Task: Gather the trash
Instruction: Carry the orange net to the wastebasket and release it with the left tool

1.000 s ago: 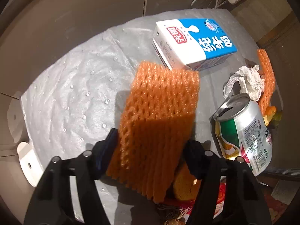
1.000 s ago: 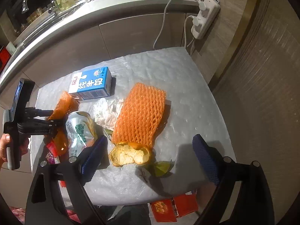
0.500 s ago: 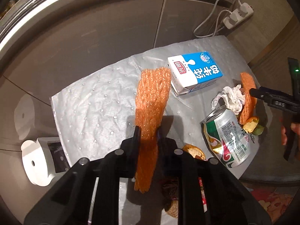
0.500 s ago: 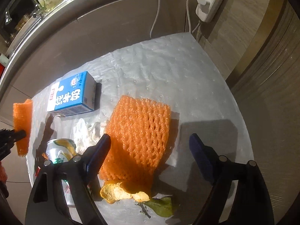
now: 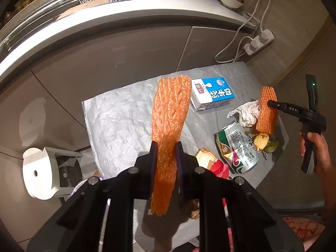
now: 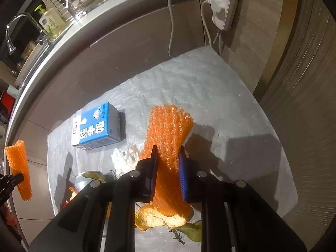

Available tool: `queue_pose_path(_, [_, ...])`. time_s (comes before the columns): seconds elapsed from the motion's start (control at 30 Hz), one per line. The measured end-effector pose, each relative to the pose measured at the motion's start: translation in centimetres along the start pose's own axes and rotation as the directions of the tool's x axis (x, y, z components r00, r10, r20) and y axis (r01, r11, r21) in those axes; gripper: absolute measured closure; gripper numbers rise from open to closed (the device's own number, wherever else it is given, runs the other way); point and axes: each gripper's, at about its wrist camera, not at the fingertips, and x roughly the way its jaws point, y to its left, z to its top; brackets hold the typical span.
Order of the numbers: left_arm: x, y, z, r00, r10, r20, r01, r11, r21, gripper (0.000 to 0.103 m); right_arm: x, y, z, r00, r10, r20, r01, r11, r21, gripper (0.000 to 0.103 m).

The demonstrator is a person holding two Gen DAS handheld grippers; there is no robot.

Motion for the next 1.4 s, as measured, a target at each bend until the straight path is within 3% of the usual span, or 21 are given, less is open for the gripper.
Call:
queue_pose_path(0.37, [-2.5,2.2,-2.3,1.0,0.018,0.014,-0.018,1.0,-0.001,0.085,-3.9,1.2,-0.1,0.993,0.066,0.098,-0.066,0.998,0.003,0.081])
queue_pose_path(0.8, [-3.6,3.1,-3.6,1.0,0.017,0.024,-0.016,0.999,-0.044,0.085,-6.4,4.7,-0.1,0.984,0.122,0.132,-0.095,0.977,-0.189,0.08])
queue_pose_path(1.0, [-4.4,4.6,-5.7,0.998,0.054,0.02,-0.052,0.994,-0.099,0.085,-7.8,7.2,0.1,0.98,0.156,0.124,-0.116,0.953,-0.278,0.082])
queue_pose_path(1.2, [-4.2,7.9,-10.2,0.991,0.125,-0.048,-0.131,0.979,-0.154,0.085,-8.7,12.9,-1.1,0.97,0.23,0.079,-0.184,0.907,-0.378,0.082])
queue_pose_path(1.4, [-1.2,10.9,-14.9,0.975,0.164,-0.152,-0.186,0.973,-0.138,0.085,-8.1,18.6,-3.8,0.966,0.257,0.006,-0.228,0.866,-0.445,0.082])
